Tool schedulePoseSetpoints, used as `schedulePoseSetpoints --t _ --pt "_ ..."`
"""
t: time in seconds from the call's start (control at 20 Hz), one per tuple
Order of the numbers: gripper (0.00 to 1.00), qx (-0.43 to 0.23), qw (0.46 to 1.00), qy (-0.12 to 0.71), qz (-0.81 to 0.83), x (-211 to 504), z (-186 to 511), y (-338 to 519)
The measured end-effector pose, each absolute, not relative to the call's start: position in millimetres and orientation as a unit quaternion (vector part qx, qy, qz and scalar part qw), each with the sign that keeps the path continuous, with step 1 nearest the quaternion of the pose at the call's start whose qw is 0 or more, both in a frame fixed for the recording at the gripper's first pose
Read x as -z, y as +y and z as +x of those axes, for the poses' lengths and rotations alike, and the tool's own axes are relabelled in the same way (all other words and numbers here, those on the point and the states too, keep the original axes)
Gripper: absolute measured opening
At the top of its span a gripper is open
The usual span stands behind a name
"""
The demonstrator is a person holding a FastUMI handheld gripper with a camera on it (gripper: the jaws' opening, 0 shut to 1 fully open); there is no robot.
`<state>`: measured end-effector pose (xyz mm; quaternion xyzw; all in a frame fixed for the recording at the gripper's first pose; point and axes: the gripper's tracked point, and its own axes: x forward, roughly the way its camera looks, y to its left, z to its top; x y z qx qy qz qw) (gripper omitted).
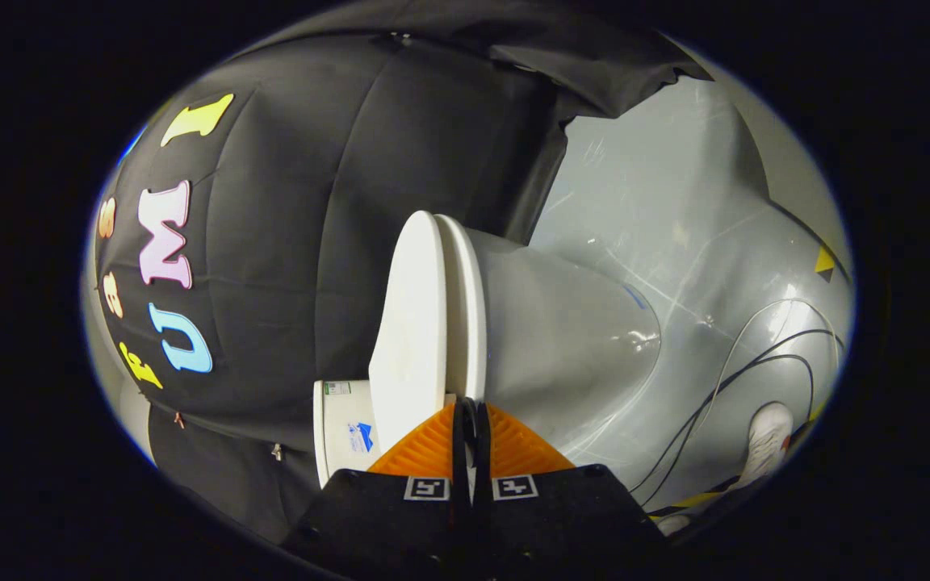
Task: Open the toilet lid.
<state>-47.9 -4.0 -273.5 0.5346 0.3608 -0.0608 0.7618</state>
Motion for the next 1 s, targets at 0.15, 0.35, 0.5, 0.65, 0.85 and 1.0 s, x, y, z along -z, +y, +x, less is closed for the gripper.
schedulePoseSetpoints --t 0.15,0.35,0.5,0.65,0.85,1.0 --pt "0.05 0.063 0.772 0.355 0.523 258 -44 -2" --pt "0.05 0.066 0.788 0.349 0.503 235 -41 5" --pt "0.05 0.064 0.803 0.341 0.485 210 -35 10" --pt "0.05 0.062 0.816 0.335 0.467 188 -32 17" --pt "0.05 0.058 0.828 0.329 0.45 163 -26 30" --pt "0.05 0.053 0.843 0.322 0.427 144 -23 42"
